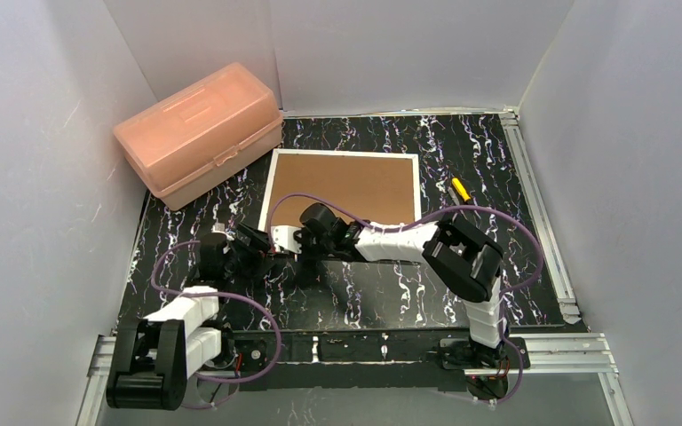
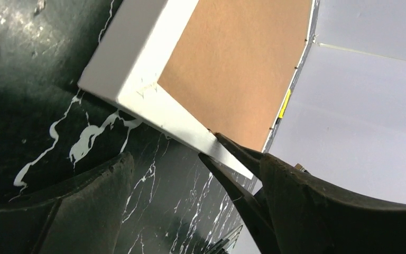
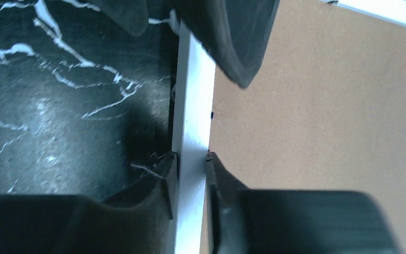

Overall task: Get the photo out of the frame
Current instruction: Turn over the photo frame at the center of the board.

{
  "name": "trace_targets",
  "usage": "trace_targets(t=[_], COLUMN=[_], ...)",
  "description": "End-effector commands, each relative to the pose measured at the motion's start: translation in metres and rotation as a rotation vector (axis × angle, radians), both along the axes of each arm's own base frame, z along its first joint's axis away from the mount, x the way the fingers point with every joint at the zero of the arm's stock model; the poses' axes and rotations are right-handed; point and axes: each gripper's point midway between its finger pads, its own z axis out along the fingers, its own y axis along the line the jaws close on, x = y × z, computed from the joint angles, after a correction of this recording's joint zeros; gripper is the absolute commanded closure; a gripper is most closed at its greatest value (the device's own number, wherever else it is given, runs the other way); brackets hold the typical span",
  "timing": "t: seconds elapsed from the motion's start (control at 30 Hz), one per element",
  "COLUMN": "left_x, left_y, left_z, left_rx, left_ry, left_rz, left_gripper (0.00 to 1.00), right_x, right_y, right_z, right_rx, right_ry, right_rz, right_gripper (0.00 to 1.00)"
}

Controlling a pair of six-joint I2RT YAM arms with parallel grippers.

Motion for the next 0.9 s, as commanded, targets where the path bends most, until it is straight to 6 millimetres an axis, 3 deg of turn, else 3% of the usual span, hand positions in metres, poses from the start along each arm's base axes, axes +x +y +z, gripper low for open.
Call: trace_targets(t=[0.0, 0.1, 0.37, 0.87], left_x=[-0.002, 0.003, 0.019, 0.019], left_y=[0.013, 0.013, 0.012, 0.009], left_z=[-0.027, -0.030, -0.024, -0.028], left_rx=[0.085, 0.076, 0.055, 0.015], left_ry=[0.090, 0.101, 0.080, 0.099], left_rz=[0.033, 0.029, 0.029, 0.047], left_gripper=[0.12, 0.11, 0.11, 0.12], right_x=[-0.004, -0.001, 0.001, 0.013], right_y=[-0.003, 0.006, 0.019, 0.031], right_z=[-0.032, -0.018, 0.029, 0.088], right_rx=[-0.060, -0.005, 0.140, 0.299], right_ry=[0.048, 0.038, 0.061, 0.118], right_rz=[-0.007, 0.000, 0.004, -0.050], right_gripper=[0.79, 0.99, 0.99, 0.99])
